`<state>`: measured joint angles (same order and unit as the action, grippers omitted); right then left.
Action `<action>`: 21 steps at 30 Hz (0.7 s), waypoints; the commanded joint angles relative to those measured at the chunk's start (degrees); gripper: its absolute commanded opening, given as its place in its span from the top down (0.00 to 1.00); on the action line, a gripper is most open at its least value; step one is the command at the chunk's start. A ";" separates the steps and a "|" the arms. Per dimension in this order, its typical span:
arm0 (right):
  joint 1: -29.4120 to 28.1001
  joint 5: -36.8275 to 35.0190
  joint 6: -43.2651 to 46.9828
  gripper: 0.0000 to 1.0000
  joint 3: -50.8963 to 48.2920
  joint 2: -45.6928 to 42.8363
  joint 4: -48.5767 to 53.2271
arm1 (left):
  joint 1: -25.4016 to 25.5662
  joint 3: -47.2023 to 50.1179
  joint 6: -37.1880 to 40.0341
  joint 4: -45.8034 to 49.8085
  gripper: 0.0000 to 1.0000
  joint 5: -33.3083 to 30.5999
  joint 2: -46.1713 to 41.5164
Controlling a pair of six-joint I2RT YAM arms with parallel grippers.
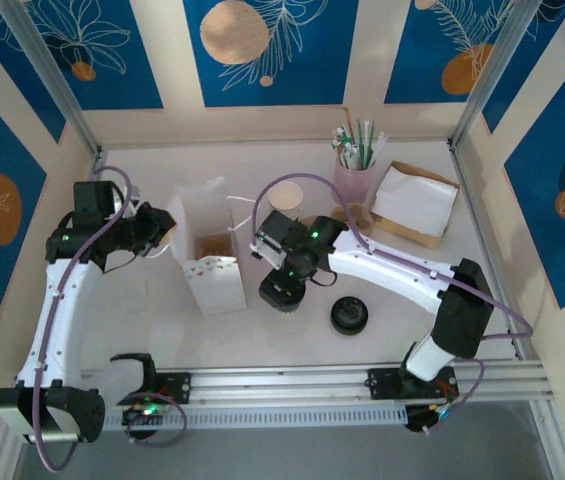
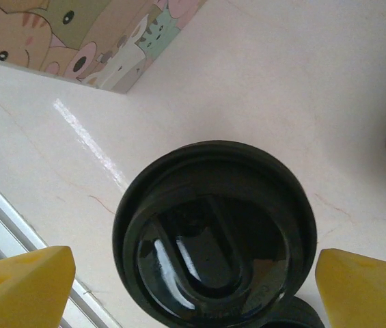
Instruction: Pack the takeout coffee
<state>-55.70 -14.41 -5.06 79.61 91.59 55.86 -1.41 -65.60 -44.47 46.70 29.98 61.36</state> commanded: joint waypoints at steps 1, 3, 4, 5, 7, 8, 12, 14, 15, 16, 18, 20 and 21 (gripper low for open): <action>0.06 -0.08 -0.98 0.08 0.14 -0.65 0.86 | -1.01 -0.18 0.90 -0.44 0.88 0.68 -0.36; 0.24 -0.11 -1.13 0.07 -0.34 -0.06 0.74 | -1.03 -0.18 0.95 -0.41 0.88 0.75 -0.37; 0.39 -0.17 -1.27 0.07 -0.57 0.20 0.61 | -1.05 -0.17 0.96 -0.38 0.88 0.71 -0.31; 0.56 -0.24 -1.40 0.06 -0.72 0.38 0.57 | -1.05 -0.23 0.93 -0.38 0.88 0.70 -0.37; 0.90 -0.11 -1.52 0.06 -0.81 0.63 0.48 | -1.05 -0.25 0.89 -0.41 0.87 0.70 -0.36; 1.17 -0.01 -1.60 0.07 -0.95 0.85 0.47 | -1.05 -0.23 0.92 -0.46 0.88 0.70 -0.36; 1.98 0.90 -1.80 0.08 -1.64 1.27 0.13 | -0.99 -0.32 0.90 -0.46 0.87 0.75 -0.37; 2.26 1.19 -1.96 0.09 -1.92 1.47 -0.03 | -1.05 -0.27 0.88 -0.38 0.87 0.62 -0.35; 2.34 1.44 -1.97 0.09 -2.01 1.50 -0.13 | -1.05 -0.23 0.87 -0.46 0.87 0.63 -0.34; 2.54 1.77 -1.97 0.10 -2.01 1.56 -0.18 | -1.05 -0.23 0.87 -0.53 0.87 0.61 -0.34; 2.64 2.27 -2.02 0.11 -2.10 1.62 -0.39 | -1.05 -0.21 0.87 -0.47 0.87 0.66 -0.37; 2.75 2.64 -1.96 0.13 -2.02 1.83 -0.48 | -1.05 -0.23 0.87 -0.49 0.87 0.63 -0.36; 2.75 2.77 -1.97 0.14 -1.96 1.92 -0.55 | -1.05 -0.16 0.84 -0.55 0.87 0.66 -0.30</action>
<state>-53.17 -13.52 -6.44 78.24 92.92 55.42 -1.52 -65.60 -44.47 46.70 29.98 61.36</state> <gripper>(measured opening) 0.866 0.126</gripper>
